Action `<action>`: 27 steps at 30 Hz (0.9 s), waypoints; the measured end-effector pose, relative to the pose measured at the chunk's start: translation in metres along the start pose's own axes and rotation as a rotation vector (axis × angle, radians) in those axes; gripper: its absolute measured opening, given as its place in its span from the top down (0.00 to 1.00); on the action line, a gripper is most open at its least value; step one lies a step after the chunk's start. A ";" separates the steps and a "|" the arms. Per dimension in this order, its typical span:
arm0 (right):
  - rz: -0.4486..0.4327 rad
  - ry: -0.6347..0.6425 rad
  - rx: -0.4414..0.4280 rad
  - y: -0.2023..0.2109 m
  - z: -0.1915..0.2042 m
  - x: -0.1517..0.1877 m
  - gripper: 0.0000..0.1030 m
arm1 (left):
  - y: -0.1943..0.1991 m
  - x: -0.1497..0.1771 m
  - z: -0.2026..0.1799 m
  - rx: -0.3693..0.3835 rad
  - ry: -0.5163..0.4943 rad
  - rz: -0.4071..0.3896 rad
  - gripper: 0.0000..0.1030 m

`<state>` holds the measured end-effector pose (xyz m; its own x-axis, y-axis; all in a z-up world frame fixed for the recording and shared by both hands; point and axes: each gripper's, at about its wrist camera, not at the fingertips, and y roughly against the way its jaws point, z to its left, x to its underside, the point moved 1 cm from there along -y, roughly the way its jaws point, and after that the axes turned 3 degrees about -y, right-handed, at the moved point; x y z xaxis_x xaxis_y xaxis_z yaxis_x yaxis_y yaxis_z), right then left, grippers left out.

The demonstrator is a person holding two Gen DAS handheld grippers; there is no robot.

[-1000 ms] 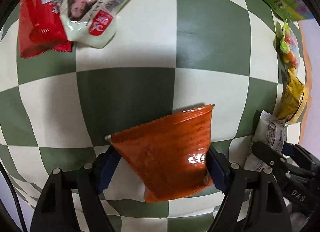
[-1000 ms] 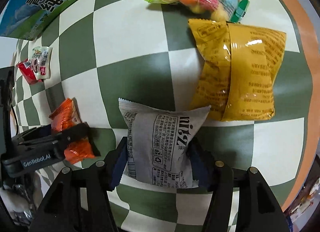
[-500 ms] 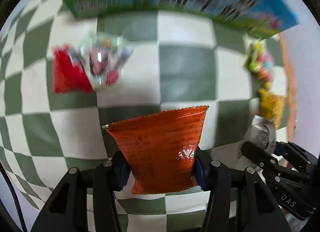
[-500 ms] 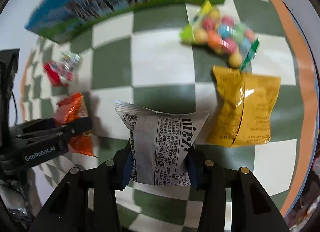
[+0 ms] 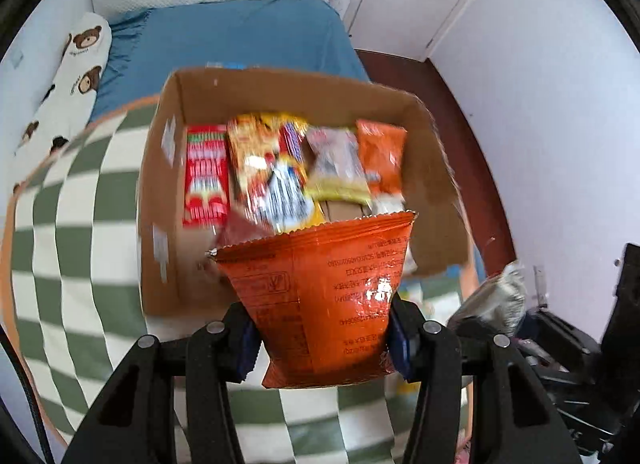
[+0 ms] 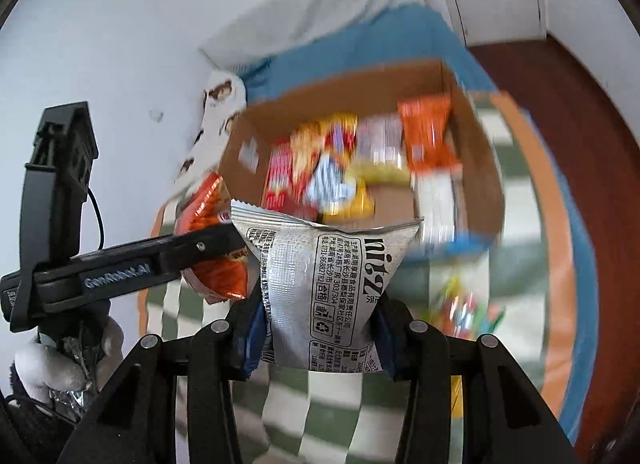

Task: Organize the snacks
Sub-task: 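Carry both bags over the box and lower them inside, then open both tools to release the bags and lift away from the box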

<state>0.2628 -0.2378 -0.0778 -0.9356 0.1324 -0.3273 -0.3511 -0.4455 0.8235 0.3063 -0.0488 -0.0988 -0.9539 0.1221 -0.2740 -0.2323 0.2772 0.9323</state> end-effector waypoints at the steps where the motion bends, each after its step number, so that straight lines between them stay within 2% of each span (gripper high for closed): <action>1: 0.003 -0.003 0.005 -0.009 0.001 -0.012 0.54 | -0.012 -0.010 -0.001 -0.005 -0.001 0.015 0.52; 4: 0.025 -0.016 0.036 -0.042 -0.012 -0.040 0.54 | -0.045 -0.031 0.015 -0.012 0.025 0.082 0.52; 8: 0.076 -0.011 0.069 -0.089 -0.022 -0.053 0.54 | -0.093 -0.060 0.018 -0.027 0.040 0.144 0.52; 20: 0.198 -0.011 0.114 -0.147 -0.042 -0.047 0.52 | -0.143 -0.067 0.024 -0.012 0.059 0.236 0.52; 22: 0.232 -0.021 0.135 -0.157 -0.047 -0.045 0.48 | -0.152 -0.065 0.025 0.004 0.068 0.263 0.49; 24: 0.239 -0.026 0.154 -0.160 -0.051 -0.044 0.23 | -0.157 -0.064 0.027 0.017 0.075 0.280 0.39; 26: 0.243 -0.018 0.177 -0.161 -0.053 -0.043 0.13 | -0.157 -0.064 0.029 0.009 0.077 0.266 0.14; 27: 0.249 -0.022 0.191 -0.162 -0.055 -0.043 0.09 | -0.159 -0.065 0.029 -0.005 0.076 0.261 0.10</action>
<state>0.3619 -0.2197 -0.2224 -0.9935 0.0602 -0.0966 -0.1101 -0.2924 0.9500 0.4112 -0.0737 -0.2362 -0.9931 0.1171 -0.0063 0.0223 0.2410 0.9703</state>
